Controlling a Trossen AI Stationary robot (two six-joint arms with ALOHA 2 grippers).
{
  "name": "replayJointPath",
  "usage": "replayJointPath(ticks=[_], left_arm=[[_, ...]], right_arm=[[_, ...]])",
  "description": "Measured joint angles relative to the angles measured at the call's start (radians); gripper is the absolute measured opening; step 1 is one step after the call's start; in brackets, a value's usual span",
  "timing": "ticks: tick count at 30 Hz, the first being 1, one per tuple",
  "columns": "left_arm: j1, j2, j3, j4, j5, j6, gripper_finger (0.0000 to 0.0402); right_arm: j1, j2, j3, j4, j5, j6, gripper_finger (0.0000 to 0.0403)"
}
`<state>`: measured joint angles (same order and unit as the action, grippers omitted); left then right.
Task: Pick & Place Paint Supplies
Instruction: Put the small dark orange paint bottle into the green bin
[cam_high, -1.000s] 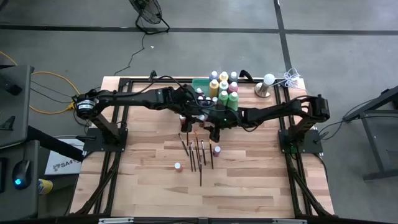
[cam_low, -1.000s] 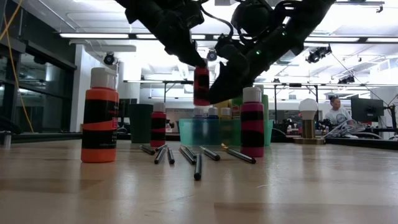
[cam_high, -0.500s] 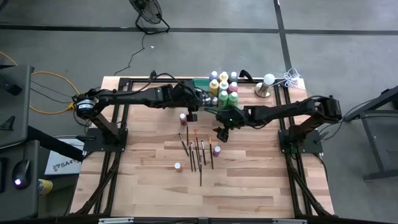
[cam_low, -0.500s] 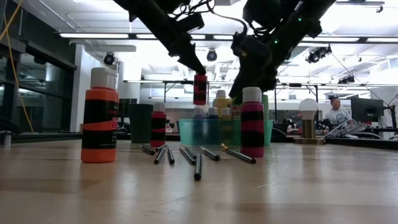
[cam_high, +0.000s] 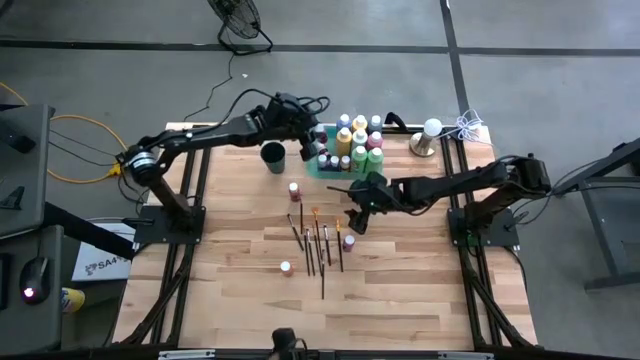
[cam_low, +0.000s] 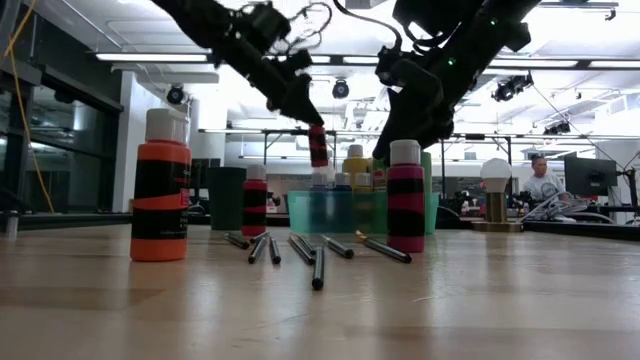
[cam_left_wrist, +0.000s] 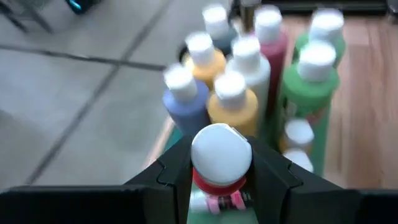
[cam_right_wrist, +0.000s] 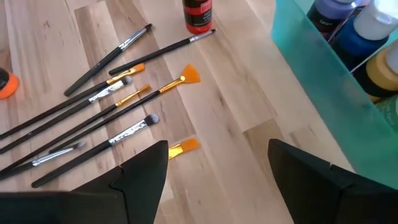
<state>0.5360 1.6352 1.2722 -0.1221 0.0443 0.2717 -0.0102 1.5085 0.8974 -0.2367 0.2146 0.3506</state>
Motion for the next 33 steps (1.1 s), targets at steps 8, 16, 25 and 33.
replayJointPath(ticks=[8,16,25,33], left_arm=[[0.097,0.102,-0.002,0.053,0.097,0.061,0.0116],[0.146,0.162,-0.001,0.101,0.191,0.040,0.0116],[0.144,0.225,0.035,0.131,0.214,0.054,0.0116],[0.144,0.282,0.109,0.093,0.216,0.064,0.0116]], right_arm=[[0.036,0.000,0.000,0.000,0.043,0.043,0.0270],[0.059,0.000,0.000,0.001,0.049,0.064,0.0270],[0.064,0.000,0.000,0.006,0.086,0.097,0.0270],[0.072,0.000,0.000,0.007,0.101,0.108,0.0270]])
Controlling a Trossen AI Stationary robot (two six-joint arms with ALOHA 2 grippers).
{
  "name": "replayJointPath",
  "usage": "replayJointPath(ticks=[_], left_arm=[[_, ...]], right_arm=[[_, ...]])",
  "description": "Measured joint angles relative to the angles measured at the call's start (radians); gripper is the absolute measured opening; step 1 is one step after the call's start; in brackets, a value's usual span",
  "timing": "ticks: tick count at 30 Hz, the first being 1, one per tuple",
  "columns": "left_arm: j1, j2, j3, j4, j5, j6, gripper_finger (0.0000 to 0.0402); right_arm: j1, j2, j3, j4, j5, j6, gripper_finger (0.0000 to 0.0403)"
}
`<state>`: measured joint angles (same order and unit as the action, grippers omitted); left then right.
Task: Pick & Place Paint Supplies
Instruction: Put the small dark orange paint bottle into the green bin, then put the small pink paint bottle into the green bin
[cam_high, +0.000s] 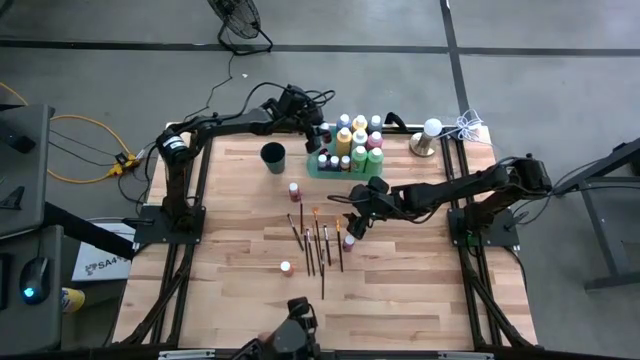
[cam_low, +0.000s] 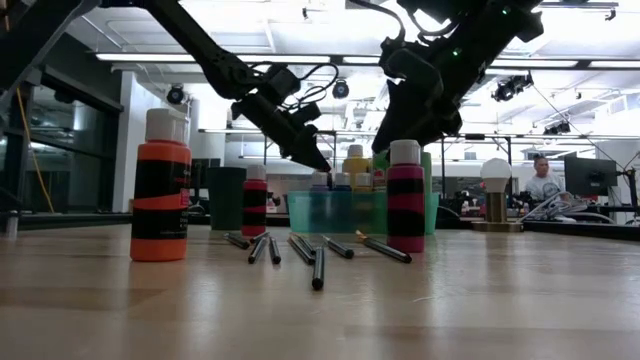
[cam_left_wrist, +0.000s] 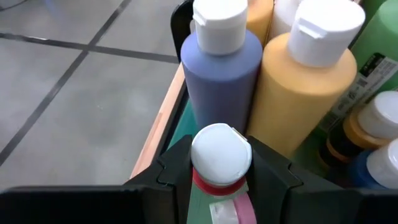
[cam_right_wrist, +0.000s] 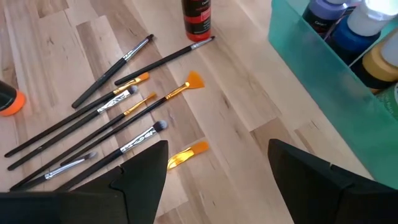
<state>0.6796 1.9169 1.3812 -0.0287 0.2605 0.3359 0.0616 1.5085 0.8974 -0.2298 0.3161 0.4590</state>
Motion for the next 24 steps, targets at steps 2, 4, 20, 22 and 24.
replayJointPath(ticks=[2,4,20,22,24], left_arm=[[0.000,0.001,0.002,0.002,0.000,0.000,0.0116],[0.000,0.001,0.002,-0.005,0.000,0.000,0.0116],[0.000,0.001,0.002,-0.030,0.029,0.008,0.0147],[0.000,0.001,0.002,-0.030,0.030,0.008,0.0148],[0.000,0.001,0.002,-0.031,0.030,0.007,0.0149]], right_arm=[[0.000,0.000,0.000,0.000,0.000,0.008,0.0270],[0.000,0.000,0.000,0.000,0.000,0.009,0.0270],[0.000,0.000,0.000,0.000,0.000,0.015,0.0270],[0.000,0.000,0.000,0.001,0.000,0.015,0.0270],[0.004,0.000,0.000,0.001,0.000,0.015,0.0270]])
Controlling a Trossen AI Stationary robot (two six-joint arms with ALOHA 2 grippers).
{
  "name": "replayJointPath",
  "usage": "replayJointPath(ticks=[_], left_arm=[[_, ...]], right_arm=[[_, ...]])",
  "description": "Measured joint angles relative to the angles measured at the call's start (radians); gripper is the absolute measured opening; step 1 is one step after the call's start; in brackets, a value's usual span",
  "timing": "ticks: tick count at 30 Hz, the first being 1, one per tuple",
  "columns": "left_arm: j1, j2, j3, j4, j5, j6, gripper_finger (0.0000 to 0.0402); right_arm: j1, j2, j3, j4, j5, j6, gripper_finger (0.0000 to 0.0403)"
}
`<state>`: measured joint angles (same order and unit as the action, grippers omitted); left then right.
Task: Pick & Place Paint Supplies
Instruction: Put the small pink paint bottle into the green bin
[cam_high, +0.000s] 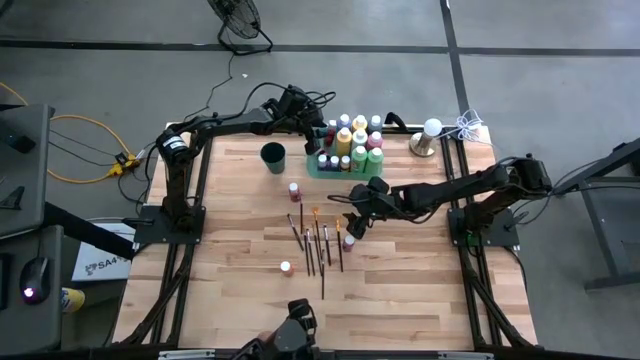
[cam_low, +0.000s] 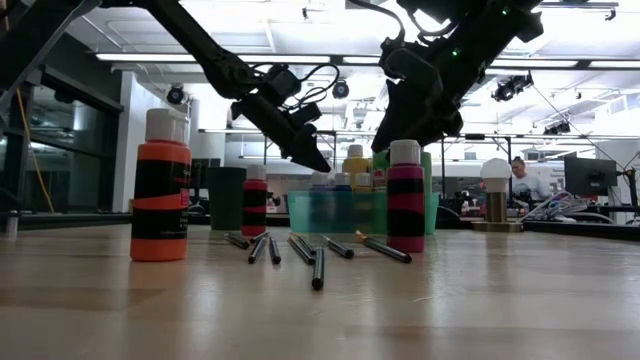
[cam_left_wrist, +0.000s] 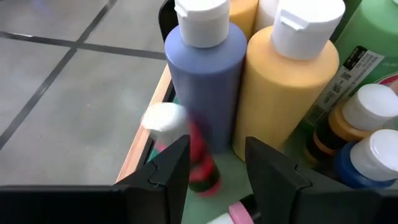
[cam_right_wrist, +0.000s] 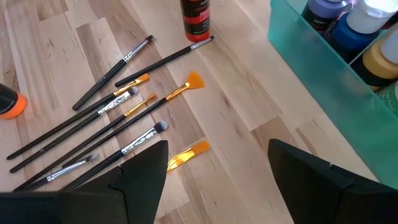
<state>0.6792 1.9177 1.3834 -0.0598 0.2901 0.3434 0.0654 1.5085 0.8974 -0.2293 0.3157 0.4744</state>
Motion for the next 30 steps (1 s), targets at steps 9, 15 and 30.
replayJointPath(ticks=[9,15,30], left_arm=[[0.001,-0.009,0.000,-0.009,-0.007,-0.008,0.0150],[0.001,-0.072,0.000,-0.080,-0.018,-0.007,0.0150],[-0.001,-0.281,-0.092,-0.301,0.029,0.004,0.0133]], right_arm=[[0.031,0.000,0.000,-0.009,0.001,-0.004,0.0270],[0.061,-0.025,-0.001,-0.119,0.105,0.012,0.0270],[0.281,-0.116,-0.167,-0.254,0.240,0.319,0.0270]])
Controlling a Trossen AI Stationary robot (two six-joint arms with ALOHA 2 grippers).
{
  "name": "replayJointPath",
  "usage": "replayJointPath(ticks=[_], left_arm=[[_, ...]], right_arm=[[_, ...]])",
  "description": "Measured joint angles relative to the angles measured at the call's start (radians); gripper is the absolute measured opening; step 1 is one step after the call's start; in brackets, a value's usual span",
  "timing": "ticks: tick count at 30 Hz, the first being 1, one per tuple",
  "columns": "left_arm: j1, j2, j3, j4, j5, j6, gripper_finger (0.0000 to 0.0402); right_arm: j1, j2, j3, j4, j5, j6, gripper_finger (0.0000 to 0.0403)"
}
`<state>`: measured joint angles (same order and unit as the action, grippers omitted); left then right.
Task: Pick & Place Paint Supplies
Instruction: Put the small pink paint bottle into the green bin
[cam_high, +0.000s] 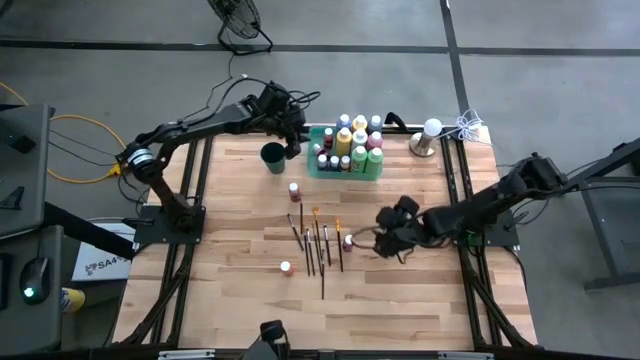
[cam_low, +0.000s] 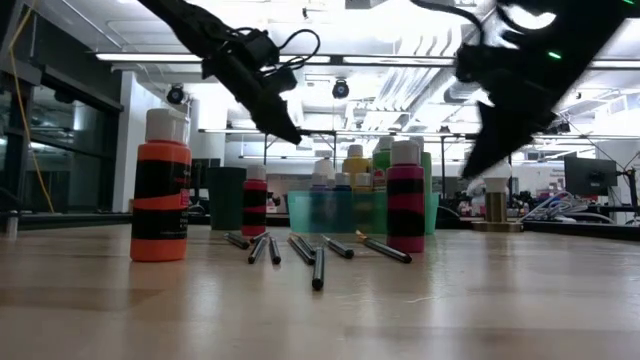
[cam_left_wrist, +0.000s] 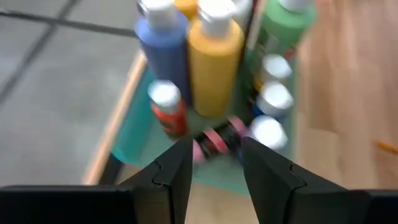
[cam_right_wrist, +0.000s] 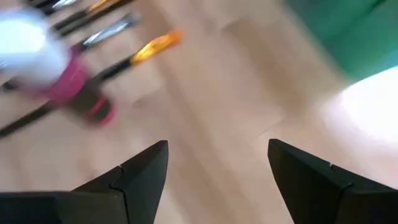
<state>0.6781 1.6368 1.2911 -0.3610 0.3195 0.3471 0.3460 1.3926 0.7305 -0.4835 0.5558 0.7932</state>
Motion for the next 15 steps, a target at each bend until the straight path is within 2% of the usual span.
replayJointPath(ticks=[4,8,12,15], left_arm=[[-0.014,-0.057,-0.069,0.004,0.017,-0.017,0.0131],[-0.046,-0.111,-0.130,0.016,0.019,-0.038,0.0131],[-0.084,-0.160,-0.172,0.030,0.010,-0.047,0.0131],[-0.111,-0.193,-0.196,0.060,-0.017,-0.066,0.0131]], right_arm=[[0.078,0.000,-0.107,0.203,-0.012,0.017,0.0270],[0.118,0.016,-0.190,0.469,-0.031,-0.073,0.0270],[0.116,0.068,-0.239,0.653,-0.084,-0.140,0.0270],[0.095,0.127,-0.241,0.712,-0.087,-0.143,0.0270]])
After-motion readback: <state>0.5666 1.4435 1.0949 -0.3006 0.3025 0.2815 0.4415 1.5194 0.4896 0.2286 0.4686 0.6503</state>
